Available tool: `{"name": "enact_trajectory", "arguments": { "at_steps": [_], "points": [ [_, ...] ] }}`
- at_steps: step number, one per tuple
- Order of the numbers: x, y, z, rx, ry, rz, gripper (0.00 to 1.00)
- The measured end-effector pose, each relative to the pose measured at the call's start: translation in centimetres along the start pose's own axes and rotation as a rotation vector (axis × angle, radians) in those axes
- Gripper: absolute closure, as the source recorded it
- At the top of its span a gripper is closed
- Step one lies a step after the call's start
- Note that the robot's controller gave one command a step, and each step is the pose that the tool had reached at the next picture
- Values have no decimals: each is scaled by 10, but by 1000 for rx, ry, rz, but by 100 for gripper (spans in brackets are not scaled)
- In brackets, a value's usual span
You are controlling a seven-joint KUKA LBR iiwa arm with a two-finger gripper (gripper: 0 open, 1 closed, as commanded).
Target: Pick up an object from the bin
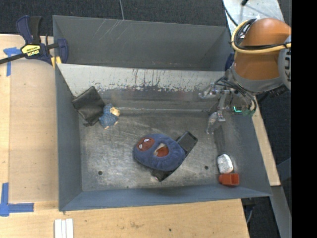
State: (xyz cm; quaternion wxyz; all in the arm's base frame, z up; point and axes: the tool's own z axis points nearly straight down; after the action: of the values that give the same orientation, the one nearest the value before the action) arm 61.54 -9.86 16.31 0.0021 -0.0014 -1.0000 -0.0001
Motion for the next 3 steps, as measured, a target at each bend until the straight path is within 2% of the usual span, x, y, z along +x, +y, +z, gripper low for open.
{"name": "enact_trajectory", "arguments": {
  "at_steps": [1, 2, 3],
  "points": [
    [31, 49, 92, 5, -20, 32, 0],
    [60, 83, 88, 7, -24, -213, 0],
    [97, 103, 89, 3, -26, -44, 0]
  ]
}}
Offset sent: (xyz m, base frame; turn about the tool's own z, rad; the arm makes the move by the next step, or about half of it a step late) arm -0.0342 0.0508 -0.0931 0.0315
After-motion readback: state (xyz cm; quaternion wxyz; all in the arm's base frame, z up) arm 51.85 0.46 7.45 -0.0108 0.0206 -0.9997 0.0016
